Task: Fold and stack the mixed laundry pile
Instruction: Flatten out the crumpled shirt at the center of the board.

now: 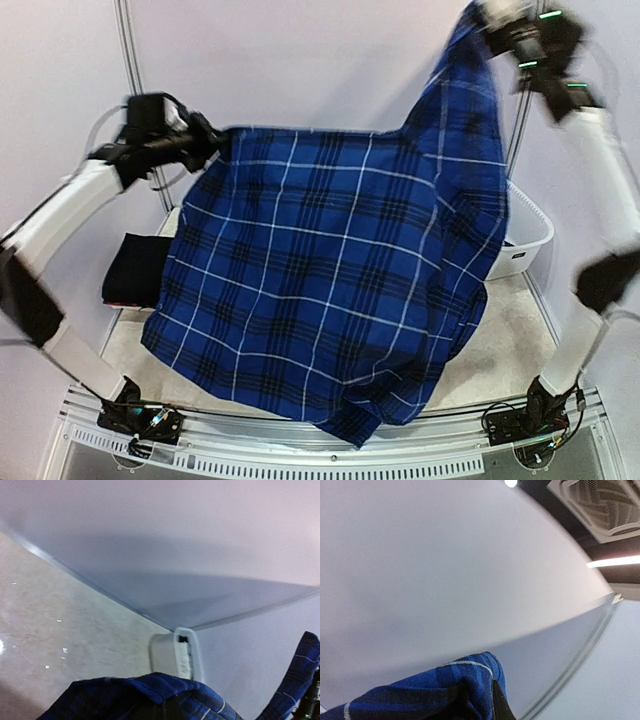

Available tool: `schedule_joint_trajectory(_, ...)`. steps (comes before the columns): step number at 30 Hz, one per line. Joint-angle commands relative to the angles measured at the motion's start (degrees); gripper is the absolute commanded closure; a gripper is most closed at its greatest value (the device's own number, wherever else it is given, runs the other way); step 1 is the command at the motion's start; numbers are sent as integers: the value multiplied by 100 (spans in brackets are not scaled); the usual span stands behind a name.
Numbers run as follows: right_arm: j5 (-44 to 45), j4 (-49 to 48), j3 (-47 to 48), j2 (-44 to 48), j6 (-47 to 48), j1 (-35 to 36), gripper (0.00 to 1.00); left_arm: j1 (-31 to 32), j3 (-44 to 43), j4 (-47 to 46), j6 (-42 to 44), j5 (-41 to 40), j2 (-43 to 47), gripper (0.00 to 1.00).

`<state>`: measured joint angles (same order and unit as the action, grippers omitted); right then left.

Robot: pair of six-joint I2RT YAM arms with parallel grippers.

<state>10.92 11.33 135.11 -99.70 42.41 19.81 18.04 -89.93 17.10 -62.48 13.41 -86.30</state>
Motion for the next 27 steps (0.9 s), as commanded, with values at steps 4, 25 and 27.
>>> schedule_joint_trajectory(4,995,-963,756,-3376,-56,-11,29,-313,-756,-15,-605,-1087,-2462,100)
schedule_joint_trajectory(25,-347,1471,-3504,-191,-4010,562,4,-295,-232,645,-284,-1179,-2262,29)
schedule_joint_trajectory(27,-851,1898,-4176,334,-5004,619,8,-227,-202,974,154,-1113,-2138,32)
